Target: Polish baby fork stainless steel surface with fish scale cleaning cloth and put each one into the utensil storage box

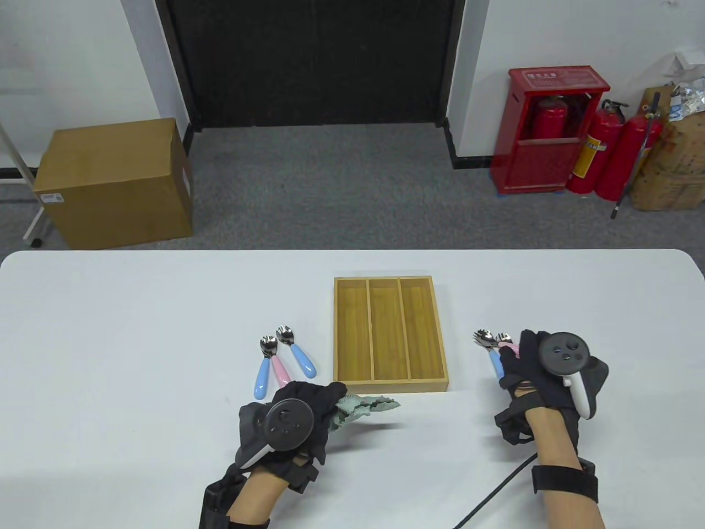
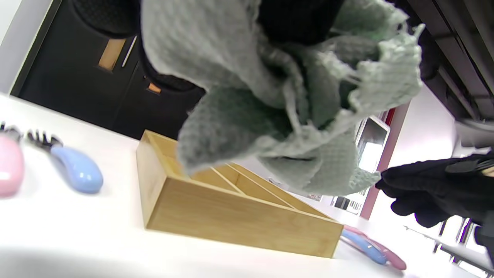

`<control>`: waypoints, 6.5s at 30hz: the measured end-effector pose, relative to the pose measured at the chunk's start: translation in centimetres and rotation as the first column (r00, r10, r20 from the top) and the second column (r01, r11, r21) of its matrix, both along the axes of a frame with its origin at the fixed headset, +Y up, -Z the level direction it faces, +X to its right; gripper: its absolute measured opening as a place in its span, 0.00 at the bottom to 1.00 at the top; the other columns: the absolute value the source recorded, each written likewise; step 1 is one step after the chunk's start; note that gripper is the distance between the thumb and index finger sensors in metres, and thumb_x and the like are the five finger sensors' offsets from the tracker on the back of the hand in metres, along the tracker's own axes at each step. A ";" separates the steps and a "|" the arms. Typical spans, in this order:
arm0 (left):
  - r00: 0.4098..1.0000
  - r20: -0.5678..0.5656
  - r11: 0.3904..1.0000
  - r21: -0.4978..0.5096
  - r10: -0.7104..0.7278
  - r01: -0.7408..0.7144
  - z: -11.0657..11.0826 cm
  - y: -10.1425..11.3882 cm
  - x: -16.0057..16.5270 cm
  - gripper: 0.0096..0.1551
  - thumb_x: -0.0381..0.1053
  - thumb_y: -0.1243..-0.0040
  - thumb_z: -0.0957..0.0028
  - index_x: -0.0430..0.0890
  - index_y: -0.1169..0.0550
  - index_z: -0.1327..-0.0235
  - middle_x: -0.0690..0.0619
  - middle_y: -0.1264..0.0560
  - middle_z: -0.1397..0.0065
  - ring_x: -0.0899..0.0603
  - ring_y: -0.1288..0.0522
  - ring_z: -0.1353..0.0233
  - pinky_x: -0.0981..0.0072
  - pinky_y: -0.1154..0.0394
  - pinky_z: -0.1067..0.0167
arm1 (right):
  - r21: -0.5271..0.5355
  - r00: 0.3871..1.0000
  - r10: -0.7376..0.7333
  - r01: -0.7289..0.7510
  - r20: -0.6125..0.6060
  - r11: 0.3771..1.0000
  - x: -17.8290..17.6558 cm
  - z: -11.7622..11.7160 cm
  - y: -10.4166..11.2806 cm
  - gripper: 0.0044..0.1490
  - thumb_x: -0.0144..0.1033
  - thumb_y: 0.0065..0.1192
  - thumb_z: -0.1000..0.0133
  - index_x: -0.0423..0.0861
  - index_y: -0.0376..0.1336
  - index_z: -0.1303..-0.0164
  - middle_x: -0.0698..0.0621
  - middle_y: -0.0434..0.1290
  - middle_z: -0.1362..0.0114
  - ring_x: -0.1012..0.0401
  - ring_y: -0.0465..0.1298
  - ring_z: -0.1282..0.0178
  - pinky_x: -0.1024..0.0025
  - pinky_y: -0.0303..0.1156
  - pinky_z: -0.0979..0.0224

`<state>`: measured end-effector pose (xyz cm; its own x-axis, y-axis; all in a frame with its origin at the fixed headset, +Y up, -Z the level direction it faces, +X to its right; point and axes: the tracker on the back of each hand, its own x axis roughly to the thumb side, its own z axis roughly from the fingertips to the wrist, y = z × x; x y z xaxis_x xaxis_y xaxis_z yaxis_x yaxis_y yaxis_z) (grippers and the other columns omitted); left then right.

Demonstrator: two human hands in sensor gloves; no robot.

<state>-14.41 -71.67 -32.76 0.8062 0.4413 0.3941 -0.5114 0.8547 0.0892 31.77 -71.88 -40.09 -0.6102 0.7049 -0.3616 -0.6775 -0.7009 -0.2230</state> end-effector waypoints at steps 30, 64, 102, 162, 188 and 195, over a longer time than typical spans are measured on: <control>0.956 -0.079 0.944 -0.149 0.284 -0.293 -0.6 -2.2 -3.5 0.24 0.51 0.44 0.49 0.52 0.25 0.38 0.50 0.18 0.36 0.39 0.17 0.34 0.39 0.28 0.36 | -0.182 0.997 0.002 0.012 0.076 0.983 -1.5 -7.2 -5.3 0.28 0.32 0.65 0.48 0.47 0.60 0.38 0.47 0.37 0.16 0.45 0.34 0.16 0.36 0.27 0.22; 0.239 -0.033 0.183 -0.546 0.970 -0.818 -0.8 -4.2 -4.0 0.35 0.61 0.50 0.39 0.57 0.41 0.19 0.52 0.31 0.20 0.40 0.31 0.19 0.38 0.37 0.28 | 0.187 0.627 -0.146 0.433 -0.765 0.882 -28.0 6.8 1.5 0.28 0.40 0.64 0.51 0.38 0.69 0.46 0.33 0.78 0.51 0.52 0.82 0.70 0.48 0.75 0.66; 0.627 -0.088 0.599 -0.218 0.774 -0.770 -0.7 -1.2 -6.2 0.28 0.58 0.27 0.57 0.54 0.22 0.44 0.56 0.14 0.48 0.47 0.14 0.42 0.44 0.25 0.36 | 0.215 0.551 -0.007 0.338 -0.835 0.916 -27.8 5.8 1.3 0.32 0.38 0.69 0.56 0.39 0.68 0.43 0.34 0.78 0.50 0.50 0.80 0.69 0.46 0.74 0.64; 0.762 -0.228 0.773 -0.057 0.606 -0.632 -0.6 -2.5 -8.3 0.26 0.59 0.33 0.48 0.49 0.22 0.40 0.52 0.14 0.46 0.42 0.15 0.41 0.40 0.27 0.38 | -0.089 0.937 0.230 -0.261 -0.264 0.961 -15.3 -7.7 -4.4 0.29 0.41 0.71 0.54 0.40 0.71 0.45 0.37 0.54 0.21 0.38 0.61 0.29 0.34 0.53 0.30; 0.763 -0.235 0.767 -0.093 0.603 -0.635 -0.8 -3.5 -8.2 0.27 0.59 0.33 0.49 0.48 0.22 0.40 0.51 0.14 0.46 0.41 0.15 0.42 0.39 0.28 0.38 | -0.339 0.977 0.186 -0.140 0.104 0.930 0.0 -5.0 -6.3 0.33 0.31 0.73 0.54 0.36 0.64 0.40 0.42 0.44 0.18 0.39 0.49 0.21 0.34 0.42 0.24; 0.754 -0.229 0.752 -0.115 0.616 -0.649 -0.9 -3.5 -7.8 0.27 0.59 0.33 0.48 0.49 0.22 0.40 0.51 0.14 0.46 0.41 0.16 0.41 0.39 0.28 0.38 | -0.150 0.984 0.155 -0.141 0.091 0.979 -1.1 -4.5 -3.3 0.29 0.34 0.71 0.53 0.31 0.68 0.48 0.39 0.49 0.20 0.38 0.54 0.24 0.33 0.47 0.27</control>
